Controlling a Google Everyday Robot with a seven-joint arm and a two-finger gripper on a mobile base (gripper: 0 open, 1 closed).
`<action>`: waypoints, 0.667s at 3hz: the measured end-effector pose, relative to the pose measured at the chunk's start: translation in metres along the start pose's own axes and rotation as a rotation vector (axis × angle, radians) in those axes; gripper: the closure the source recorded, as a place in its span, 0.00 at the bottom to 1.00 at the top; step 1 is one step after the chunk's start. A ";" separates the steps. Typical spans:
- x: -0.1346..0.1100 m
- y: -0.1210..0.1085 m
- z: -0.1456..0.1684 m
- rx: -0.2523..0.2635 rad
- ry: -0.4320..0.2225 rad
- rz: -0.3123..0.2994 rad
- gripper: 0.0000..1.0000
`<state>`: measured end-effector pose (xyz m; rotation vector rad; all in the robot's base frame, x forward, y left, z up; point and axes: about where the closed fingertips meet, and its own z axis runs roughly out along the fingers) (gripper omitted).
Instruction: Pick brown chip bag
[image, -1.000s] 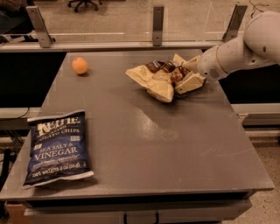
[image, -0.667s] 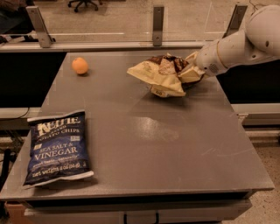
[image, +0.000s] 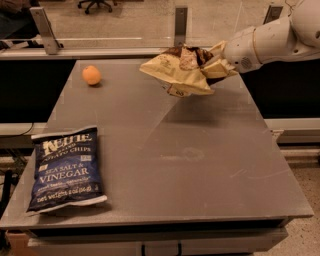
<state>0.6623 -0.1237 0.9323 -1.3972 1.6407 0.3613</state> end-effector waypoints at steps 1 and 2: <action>-0.026 -0.003 -0.018 0.028 -0.052 -0.026 1.00; -0.027 -0.003 -0.019 0.029 -0.055 -0.026 1.00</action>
Offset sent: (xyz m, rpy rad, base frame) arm -0.0066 0.0021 0.0283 0.0335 -0.0476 0.0079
